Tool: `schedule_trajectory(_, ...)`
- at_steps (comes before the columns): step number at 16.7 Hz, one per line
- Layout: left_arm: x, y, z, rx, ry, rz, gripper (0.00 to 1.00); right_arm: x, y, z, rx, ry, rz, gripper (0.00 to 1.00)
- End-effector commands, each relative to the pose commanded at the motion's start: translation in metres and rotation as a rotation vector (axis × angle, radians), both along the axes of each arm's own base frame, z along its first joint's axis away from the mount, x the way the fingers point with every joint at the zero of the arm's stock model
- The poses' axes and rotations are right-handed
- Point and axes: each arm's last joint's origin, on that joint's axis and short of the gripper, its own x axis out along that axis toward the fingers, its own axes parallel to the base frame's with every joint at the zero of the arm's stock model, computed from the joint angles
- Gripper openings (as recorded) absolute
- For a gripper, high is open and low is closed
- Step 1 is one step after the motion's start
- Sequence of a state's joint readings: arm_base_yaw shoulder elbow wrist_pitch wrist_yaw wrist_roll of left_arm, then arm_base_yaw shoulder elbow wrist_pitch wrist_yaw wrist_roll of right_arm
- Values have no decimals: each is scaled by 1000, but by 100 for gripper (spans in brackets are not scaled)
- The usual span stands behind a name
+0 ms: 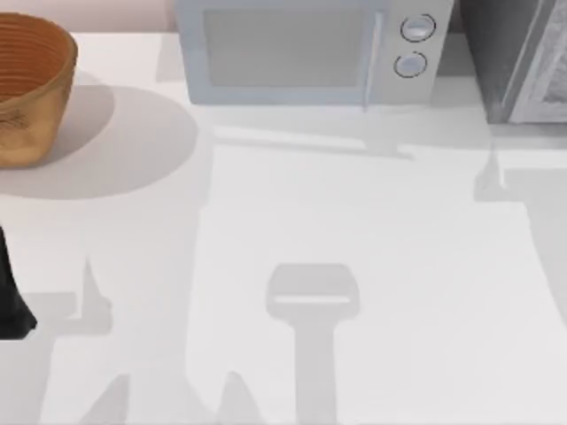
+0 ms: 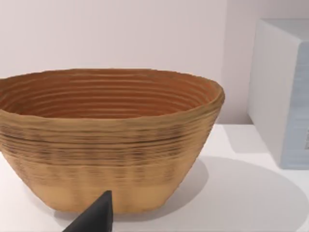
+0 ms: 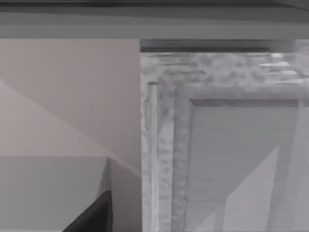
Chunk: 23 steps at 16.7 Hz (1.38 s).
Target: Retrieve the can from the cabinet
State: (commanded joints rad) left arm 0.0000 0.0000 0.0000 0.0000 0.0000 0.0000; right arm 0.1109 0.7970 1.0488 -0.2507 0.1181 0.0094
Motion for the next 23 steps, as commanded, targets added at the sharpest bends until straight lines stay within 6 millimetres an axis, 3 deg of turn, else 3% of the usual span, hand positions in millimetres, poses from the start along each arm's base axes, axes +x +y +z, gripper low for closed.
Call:
schedule_trajectory(4, 0, 0, 0, 0, 0, 0, 100, 41, 12, 58, 1, -5, 1, 100)
schedule_trajectory(9, 0, 0, 0, 0, 0, 0, 100, 83, 27, 94, 2, 1, 2, 100)
schedule_trajectory(12, 0, 0, 0, 0, 0, 0, 100, 94, 31, 101, 2, 2, 2, 100)
schedule_trajectory(19, 0, 0, 0, 0, 0, 0, 100, 99, 32, 103, 3, -7, -4, 100)
schedule_trajectory(23, 0, 0, 0, 0, 0, 0, 100, 145, 53, 92, 2, -2, -6, 100)
